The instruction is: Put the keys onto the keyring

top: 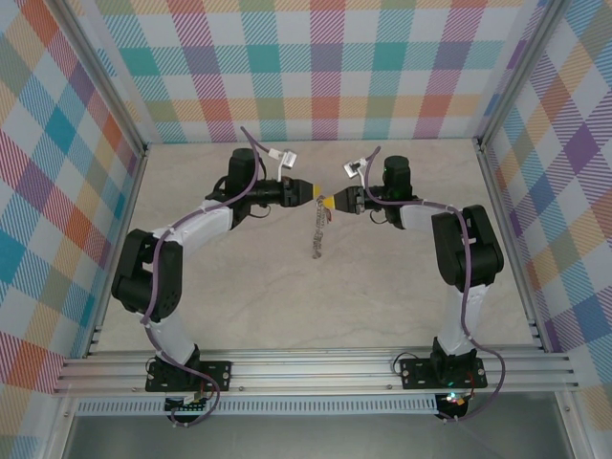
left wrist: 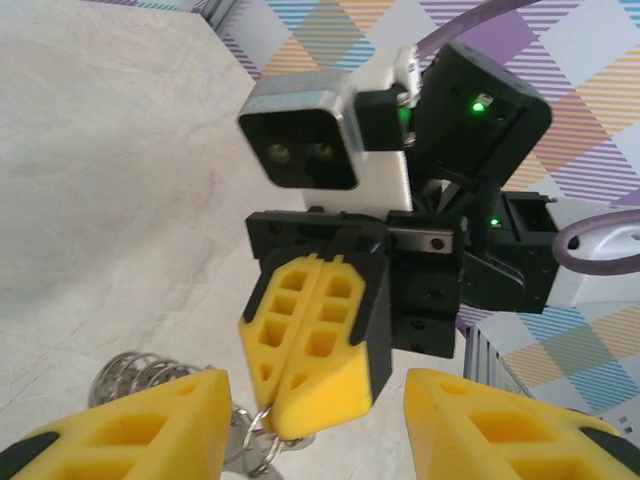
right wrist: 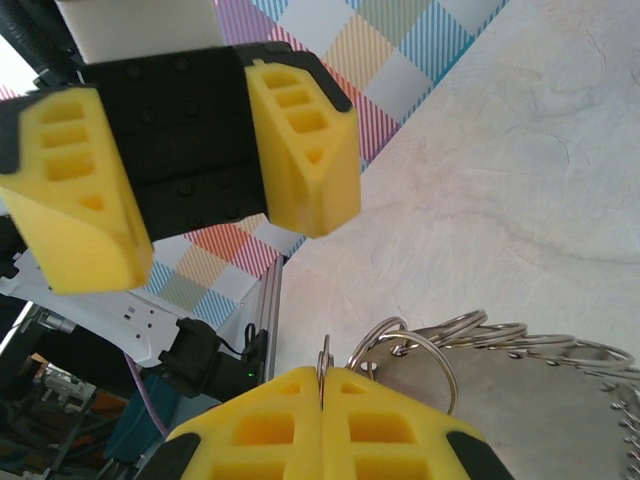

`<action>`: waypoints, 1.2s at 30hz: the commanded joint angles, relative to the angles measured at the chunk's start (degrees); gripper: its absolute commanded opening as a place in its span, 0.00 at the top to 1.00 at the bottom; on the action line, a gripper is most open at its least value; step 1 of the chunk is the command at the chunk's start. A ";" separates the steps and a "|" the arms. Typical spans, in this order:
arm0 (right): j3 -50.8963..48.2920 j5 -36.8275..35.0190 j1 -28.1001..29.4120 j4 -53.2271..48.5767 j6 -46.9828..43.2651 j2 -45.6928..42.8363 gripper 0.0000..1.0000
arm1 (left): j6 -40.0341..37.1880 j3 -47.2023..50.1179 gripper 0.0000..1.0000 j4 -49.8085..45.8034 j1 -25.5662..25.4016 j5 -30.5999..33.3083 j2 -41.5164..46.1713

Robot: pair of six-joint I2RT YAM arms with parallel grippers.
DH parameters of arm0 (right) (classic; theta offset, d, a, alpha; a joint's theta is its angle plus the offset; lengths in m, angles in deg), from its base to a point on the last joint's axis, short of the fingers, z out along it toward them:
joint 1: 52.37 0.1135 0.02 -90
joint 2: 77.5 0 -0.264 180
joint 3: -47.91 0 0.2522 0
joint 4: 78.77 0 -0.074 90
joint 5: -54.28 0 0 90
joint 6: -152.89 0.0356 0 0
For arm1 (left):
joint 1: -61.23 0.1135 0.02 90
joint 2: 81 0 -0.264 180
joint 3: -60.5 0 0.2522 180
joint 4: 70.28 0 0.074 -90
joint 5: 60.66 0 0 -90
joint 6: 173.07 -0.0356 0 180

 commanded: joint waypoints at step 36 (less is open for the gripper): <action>-1.13 2.30 -0.04 9.34 3.69 -0.98 1.00 | 2.66 1.38 0.60 5.64 -0.10 -7.32 -4.01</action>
